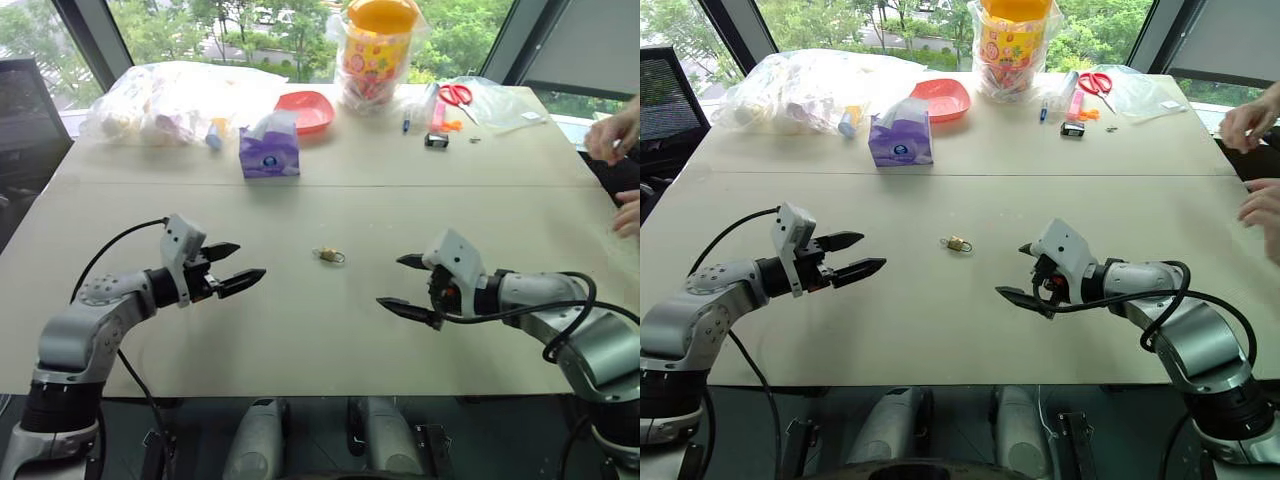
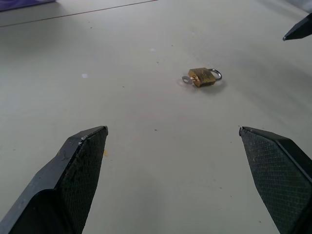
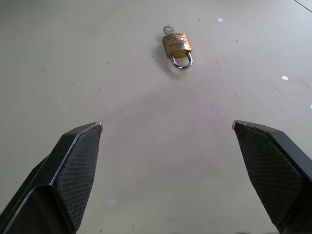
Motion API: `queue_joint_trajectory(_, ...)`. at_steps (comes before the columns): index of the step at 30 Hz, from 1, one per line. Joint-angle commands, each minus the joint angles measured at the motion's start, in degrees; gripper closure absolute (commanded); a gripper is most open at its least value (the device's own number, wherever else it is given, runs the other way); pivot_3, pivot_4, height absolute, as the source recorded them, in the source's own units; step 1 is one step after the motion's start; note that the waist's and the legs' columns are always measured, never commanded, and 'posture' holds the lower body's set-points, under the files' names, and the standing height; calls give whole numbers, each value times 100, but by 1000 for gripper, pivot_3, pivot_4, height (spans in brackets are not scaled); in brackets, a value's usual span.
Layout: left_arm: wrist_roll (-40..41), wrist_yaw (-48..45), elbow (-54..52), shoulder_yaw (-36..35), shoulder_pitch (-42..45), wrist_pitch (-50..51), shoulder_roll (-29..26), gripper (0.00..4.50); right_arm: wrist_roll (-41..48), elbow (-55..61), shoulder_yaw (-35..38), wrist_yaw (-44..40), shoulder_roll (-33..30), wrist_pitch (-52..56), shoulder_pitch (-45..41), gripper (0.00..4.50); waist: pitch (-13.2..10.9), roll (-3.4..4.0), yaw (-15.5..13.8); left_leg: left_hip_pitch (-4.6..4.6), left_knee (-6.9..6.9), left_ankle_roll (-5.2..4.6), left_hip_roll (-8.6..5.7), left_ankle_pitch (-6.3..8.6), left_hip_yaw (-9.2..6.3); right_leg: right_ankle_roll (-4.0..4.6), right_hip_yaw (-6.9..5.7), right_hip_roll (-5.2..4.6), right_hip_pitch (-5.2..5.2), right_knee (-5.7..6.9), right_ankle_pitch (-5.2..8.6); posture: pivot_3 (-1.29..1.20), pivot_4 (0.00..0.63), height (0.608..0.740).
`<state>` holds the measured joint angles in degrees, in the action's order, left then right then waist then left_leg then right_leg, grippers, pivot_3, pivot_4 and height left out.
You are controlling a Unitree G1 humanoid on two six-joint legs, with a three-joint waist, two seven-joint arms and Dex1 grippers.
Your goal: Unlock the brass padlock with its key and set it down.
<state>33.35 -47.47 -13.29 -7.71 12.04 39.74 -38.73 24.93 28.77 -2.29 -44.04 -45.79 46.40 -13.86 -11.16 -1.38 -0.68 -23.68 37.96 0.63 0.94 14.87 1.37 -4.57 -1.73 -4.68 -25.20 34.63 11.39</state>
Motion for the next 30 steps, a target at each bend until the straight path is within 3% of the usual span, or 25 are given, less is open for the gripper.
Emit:
queue_joint_trajectory(1,127,-63,-206,-127,46,25,-97,0,-5,-4,17,73,69,7,-170,21,0,0,-1,0,0,0,0,0,0,0,0,0,0,0,0,0,150,740)
queue_joint_trajectory(10,112,-41,-220,-103,60,20,-152,0,140,-62,18,374,241,686,-506,21,0,0,-1,0,0,0,0,0,1,1,0,2,1,1,-1,0,150,740)
queue_joint_trajectory(15,-8,-279,-79,73,330,-35,-366,0,-295,-509,-676,601,555,685,-1295,21,0,0,18,1,3,0,-3,-1,3,2,0,8,-1,2,-2,0,150,740)
queue_joint_trajectory(19,-34,-908,30,249,652,-16,-885,0,-587,-1174,-1547,557,1203,765,-2141,21,0,0,81,4,3,-1,-2,-1,9,5,-1,17,-3,14,-2,0,150,740)
queue_joint_trajectory(24,-114,-1306,6,324,659,-46,-1348,0,-1016,-2009,-2169,293,1427,486,-2708,21,-1,1,125,-11,3,-2,-9,-1,7,3,0,4,-14,24,-1,0,150,740)
queue_joint_trajectory(30,-248,-1103,-78,382,510,-143,-1197,0,-1537,-2853,-2624,30,1637,202,-3313,21,-1,1,146,-12,11,-2,-12,-1,11,1,1,5,-15,28,-2,0,150,740)
